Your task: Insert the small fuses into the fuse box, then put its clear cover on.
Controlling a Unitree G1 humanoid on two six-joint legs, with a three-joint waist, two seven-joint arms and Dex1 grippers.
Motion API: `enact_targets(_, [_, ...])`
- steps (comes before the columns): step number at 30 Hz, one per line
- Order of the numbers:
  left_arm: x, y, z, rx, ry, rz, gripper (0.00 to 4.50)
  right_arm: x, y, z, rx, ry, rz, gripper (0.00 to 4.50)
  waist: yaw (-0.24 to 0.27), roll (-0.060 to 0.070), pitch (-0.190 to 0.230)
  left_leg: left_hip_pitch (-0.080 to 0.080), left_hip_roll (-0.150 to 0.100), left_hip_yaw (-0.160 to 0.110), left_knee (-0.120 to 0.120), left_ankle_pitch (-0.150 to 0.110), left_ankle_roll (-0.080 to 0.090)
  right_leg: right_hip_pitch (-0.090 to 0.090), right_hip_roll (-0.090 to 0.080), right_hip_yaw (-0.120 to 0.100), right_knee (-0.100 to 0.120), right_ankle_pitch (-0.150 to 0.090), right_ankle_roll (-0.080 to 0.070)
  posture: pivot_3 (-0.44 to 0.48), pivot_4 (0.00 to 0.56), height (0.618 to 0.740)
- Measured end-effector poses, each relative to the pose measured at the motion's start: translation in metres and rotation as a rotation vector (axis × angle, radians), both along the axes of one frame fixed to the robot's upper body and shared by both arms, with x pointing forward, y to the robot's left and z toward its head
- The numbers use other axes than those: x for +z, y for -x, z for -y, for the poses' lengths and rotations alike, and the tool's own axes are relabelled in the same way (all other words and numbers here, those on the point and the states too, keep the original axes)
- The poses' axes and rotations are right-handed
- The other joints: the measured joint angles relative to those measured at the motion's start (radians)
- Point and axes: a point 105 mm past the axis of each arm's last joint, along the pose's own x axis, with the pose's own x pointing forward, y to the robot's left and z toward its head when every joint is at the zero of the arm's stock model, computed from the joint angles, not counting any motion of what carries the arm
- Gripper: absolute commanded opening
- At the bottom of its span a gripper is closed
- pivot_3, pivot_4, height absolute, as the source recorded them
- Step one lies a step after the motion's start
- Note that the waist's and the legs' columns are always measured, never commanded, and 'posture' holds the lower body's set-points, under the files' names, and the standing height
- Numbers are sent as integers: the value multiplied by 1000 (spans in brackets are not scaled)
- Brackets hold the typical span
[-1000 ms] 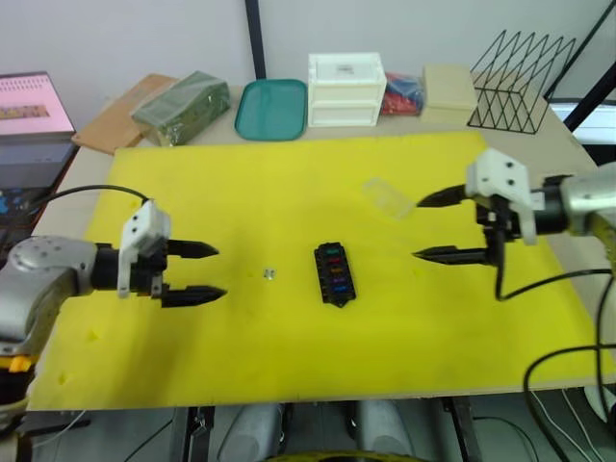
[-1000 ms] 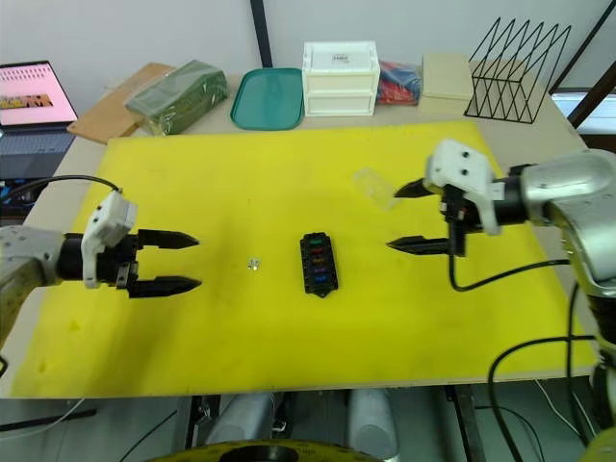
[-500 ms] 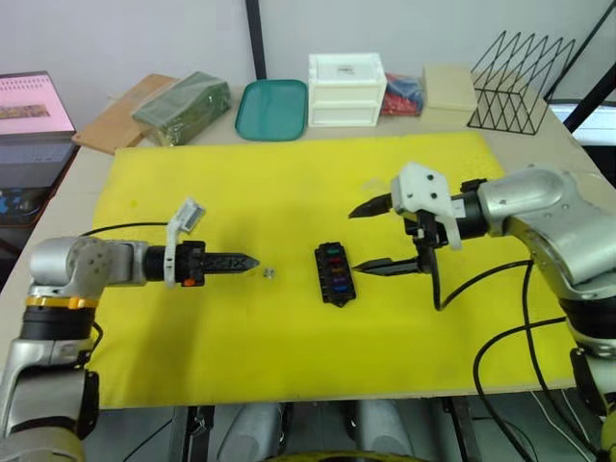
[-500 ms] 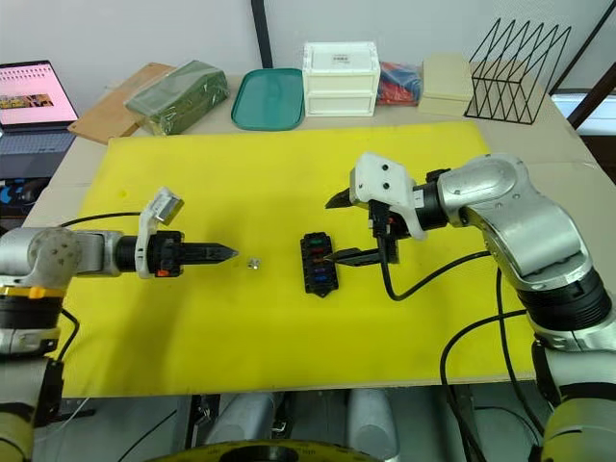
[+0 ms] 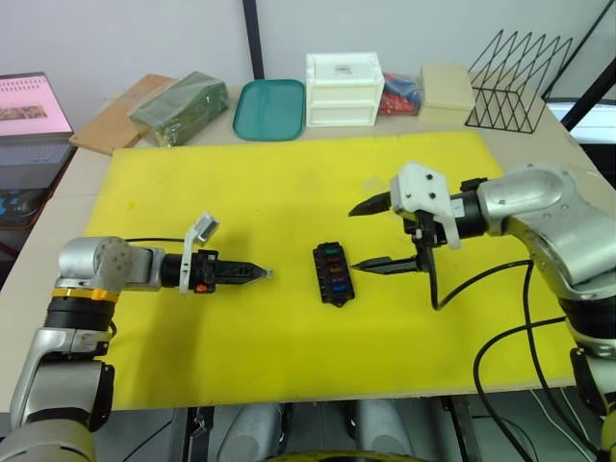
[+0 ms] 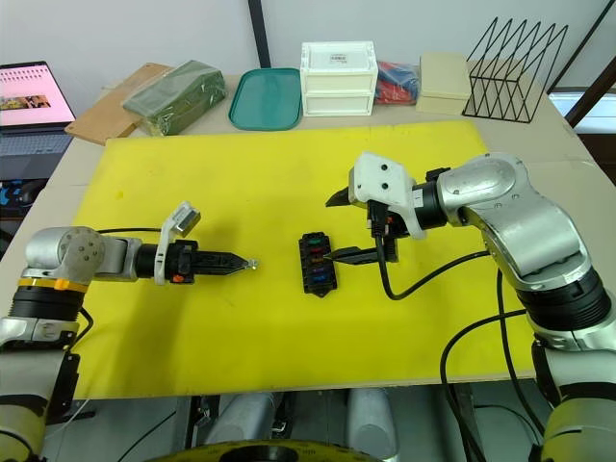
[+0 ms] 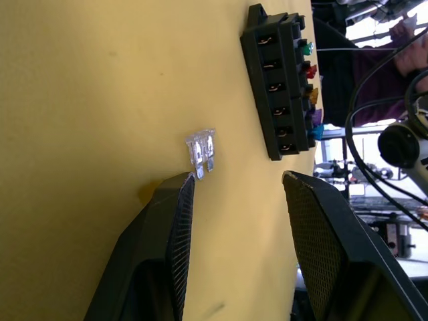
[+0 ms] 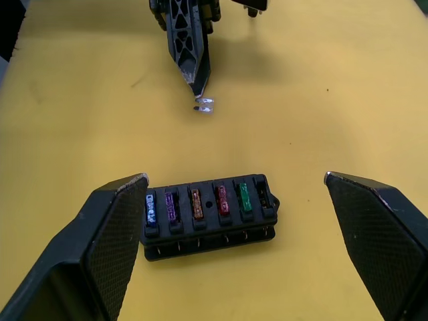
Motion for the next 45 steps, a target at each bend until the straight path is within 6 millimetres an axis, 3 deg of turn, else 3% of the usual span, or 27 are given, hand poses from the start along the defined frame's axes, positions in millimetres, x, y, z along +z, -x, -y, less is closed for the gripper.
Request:
enact_targets(23, [-11,-13,16,-24,-5,76,2208,-5,0,-1,6,23,-5,4500,13,0,-1,1,-1,0,1,0,0,2,-1,0,0,1,1,0,150,740])
enact_targets(26, [-12,-14,16,-24,-15,90,1580,-5,0,-1,7,22,-6,4500,13,0,-1,1,-1,0,1,0,0,2,-1,0,0,1,1,0,150,740])
enact_targets(29, [-13,-16,16,-21,-28,107,517,-5,0,-1,6,22,-6,4500,12,0,-1,1,-1,0,1,0,0,2,-1,0,0,1,1,0,150,740])
enact_targets(31, [-14,-16,17,-25,-31,112,35,-5,0,-1,6,22,-6,4500,11,0,-1,1,-1,0,1,0,0,2,-1,0,0,1,1,0,150,740])
enact_targets(45, [-13,-12,17,-52,-52,220,35,-2,0,-2,5,21,-7,4500,9,0,-1,1,-1,0,1,0,0,2,-1,0,0,1,1,0,150,740])
